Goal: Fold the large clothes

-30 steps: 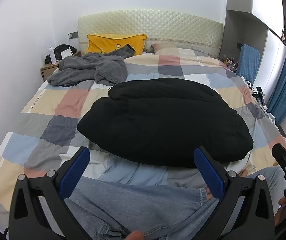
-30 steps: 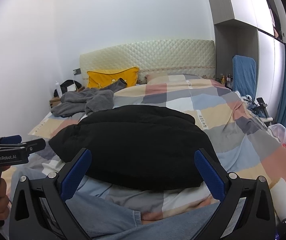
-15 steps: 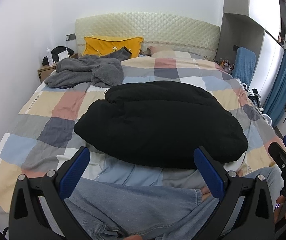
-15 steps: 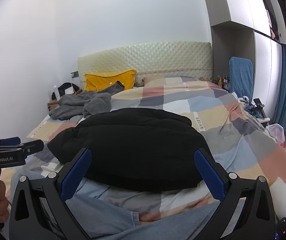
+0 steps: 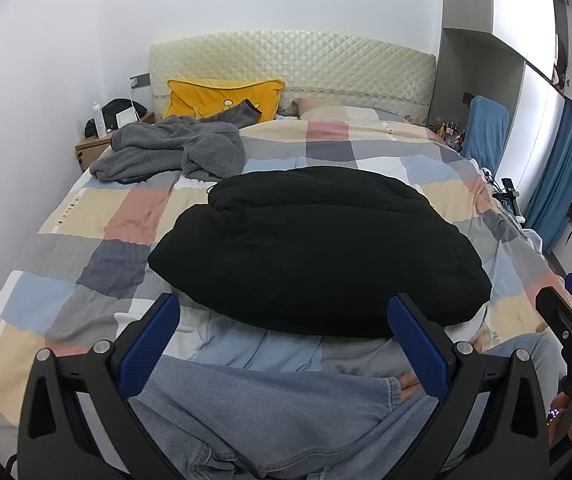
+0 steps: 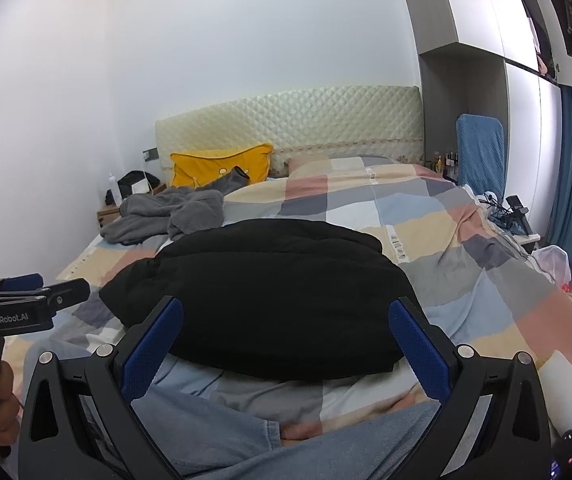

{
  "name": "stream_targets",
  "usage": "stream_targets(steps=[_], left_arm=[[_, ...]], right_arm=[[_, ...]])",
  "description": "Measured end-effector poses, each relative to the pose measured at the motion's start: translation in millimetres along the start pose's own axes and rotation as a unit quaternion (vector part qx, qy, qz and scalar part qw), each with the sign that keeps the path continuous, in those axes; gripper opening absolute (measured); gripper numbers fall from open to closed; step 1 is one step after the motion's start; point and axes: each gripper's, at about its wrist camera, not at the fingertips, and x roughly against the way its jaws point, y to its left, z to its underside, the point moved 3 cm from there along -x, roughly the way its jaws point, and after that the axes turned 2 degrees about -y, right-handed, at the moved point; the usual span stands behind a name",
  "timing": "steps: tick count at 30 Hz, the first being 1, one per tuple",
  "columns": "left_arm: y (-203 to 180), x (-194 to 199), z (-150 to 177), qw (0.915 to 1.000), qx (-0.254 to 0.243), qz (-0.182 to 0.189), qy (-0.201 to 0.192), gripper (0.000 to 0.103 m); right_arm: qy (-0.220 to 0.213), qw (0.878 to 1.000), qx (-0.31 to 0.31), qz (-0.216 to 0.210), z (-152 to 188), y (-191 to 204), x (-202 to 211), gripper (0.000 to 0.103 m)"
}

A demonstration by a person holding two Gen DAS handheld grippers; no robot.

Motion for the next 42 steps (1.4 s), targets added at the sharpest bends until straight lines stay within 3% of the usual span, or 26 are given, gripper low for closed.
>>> stream_targets(steps=[42], left_arm=[[-2.3, 4.2, 0.3, 0.9998, -0.010, 0.014, 0.003, 0.103]], right_arm=[[0.000, 1.000, -0.011, 0.007, 2.9, -3.9, 4.7, 0.103]])
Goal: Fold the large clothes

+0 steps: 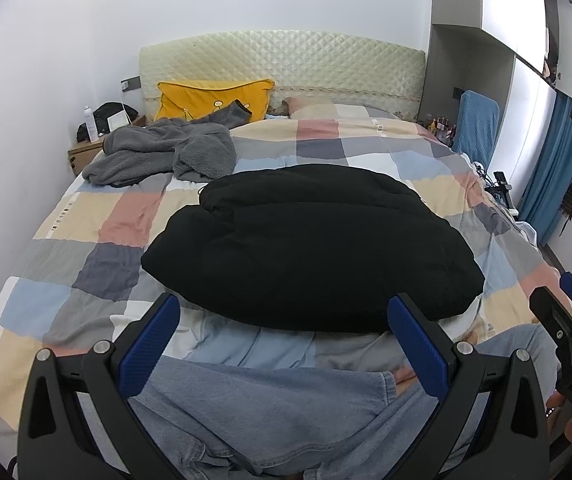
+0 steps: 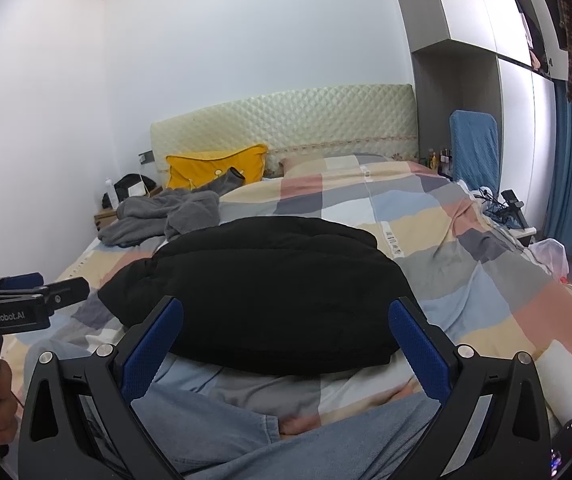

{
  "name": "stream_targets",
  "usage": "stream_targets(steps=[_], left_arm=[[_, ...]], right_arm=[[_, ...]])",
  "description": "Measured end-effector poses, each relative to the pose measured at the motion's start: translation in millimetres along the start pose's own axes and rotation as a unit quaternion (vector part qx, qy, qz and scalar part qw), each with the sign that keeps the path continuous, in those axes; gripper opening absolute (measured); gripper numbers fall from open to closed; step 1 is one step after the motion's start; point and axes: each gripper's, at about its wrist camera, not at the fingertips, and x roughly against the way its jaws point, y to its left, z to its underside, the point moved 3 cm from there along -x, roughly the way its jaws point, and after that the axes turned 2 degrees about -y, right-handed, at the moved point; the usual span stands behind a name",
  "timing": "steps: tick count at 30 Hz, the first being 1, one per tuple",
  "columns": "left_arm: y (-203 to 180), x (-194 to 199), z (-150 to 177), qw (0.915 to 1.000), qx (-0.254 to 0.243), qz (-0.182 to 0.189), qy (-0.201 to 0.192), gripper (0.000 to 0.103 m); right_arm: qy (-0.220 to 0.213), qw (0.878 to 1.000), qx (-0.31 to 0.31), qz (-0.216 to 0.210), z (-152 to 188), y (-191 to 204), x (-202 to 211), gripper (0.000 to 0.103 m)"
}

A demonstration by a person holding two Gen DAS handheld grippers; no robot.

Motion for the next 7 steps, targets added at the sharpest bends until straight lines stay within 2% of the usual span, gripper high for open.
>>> stream_targets(steps=[7], left_arm=[[-0.2, -0.6, 0.4, 1.0000, 0.001, 0.002, 0.003, 0.103]], right_arm=[[-0.004, 1.000, 0.005, 0.000, -1.1, 3.2, 1.3, 0.103]])
